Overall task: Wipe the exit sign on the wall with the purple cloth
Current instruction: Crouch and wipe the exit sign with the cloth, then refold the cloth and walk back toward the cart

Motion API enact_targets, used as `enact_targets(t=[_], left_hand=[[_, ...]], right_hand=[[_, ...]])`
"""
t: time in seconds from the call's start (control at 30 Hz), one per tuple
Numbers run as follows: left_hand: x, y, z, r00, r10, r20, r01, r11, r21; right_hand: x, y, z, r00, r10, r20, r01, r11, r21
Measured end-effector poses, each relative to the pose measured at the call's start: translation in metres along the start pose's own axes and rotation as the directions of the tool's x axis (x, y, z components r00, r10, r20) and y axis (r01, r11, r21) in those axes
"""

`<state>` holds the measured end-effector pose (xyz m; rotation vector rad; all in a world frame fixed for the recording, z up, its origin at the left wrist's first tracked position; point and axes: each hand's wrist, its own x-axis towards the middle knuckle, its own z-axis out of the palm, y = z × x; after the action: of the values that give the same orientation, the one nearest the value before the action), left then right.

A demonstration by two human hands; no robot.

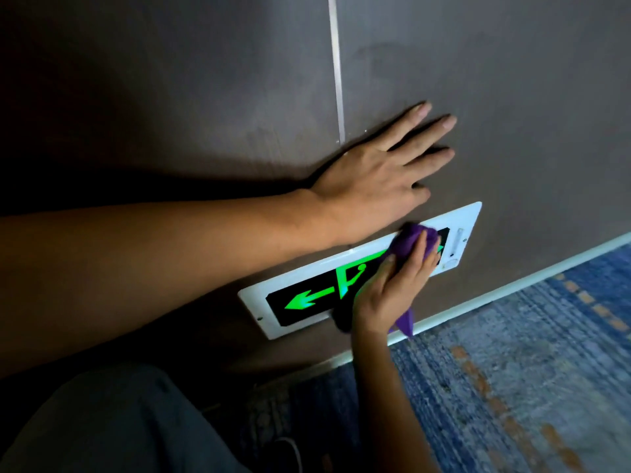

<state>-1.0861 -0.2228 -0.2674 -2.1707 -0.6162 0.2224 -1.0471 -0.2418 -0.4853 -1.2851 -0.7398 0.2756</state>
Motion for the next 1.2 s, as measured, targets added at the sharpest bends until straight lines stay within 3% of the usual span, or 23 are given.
enact_targets(t=[0.23,0.4,0.47,0.57,0.63,0.73,0.8,0.9,1.0,1.1,1.2], left_hand=[[0.0,0.0,0.0,1.0,0.016,0.002,-0.016,0.999,0.038],[-0.001,0.002,0.003,1.0,-0.007,0.005,0.007,1.0,-0.022],[0.0,0.002,0.0,1.0,-0.013,-0.023,0.011,0.996,-0.087],[-0.005,0.013,0.002,0.99,-0.095,-0.101,0.061,0.953,-0.298],[-0.013,0.03,0.005,0.982,-0.167,-0.091,0.116,0.904,-0.411],[-0.032,0.054,0.008,0.973,-0.228,0.015,0.188,0.761,-0.621],[-0.041,0.066,0.002,0.965,-0.246,0.095,0.225,0.58,-0.783],[-0.043,0.076,-0.01,0.932,-0.27,0.24,0.278,0.114,-0.954],[-0.042,0.084,-0.021,0.929,-0.061,0.364,0.338,-0.257,-0.905],[-0.046,0.101,-0.019,0.955,0.087,0.284,0.296,-0.372,-0.88],[-0.043,0.116,-0.019,0.966,0.158,0.205,0.241,-0.266,-0.933]], right_hand=[[0.051,0.029,-0.014,0.981,0.149,-0.122,-0.161,0.982,-0.096],[0.058,0.042,-0.045,0.824,0.552,-0.128,-0.552,0.833,0.034],[0.047,0.028,-0.066,0.85,0.513,-0.115,-0.515,0.857,0.021],[0.043,0.002,-0.098,0.887,0.461,0.013,-0.461,0.886,0.039],[0.052,-0.019,-0.119,0.852,0.509,0.123,-0.522,0.844,0.121],[0.053,-0.055,-0.148,0.814,0.51,0.277,-0.548,0.833,0.075],[0.042,-0.075,-0.167,0.795,0.479,0.373,-0.531,0.846,0.045],[0.024,-0.098,-0.188,0.77,0.41,0.488,-0.488,0.872,0.037],[0.008,-0.113,-0.198,0.799,0.281,0.532,-0.351,0.936,0.033],[-0.01,-0.114,-0.201,0.817,0.224,0.531,-0.244,0.969,-0.034],[-0.028,-0.106,-0.209,0.856,0.24,0.458,-0.21,0.971,-0.117]])
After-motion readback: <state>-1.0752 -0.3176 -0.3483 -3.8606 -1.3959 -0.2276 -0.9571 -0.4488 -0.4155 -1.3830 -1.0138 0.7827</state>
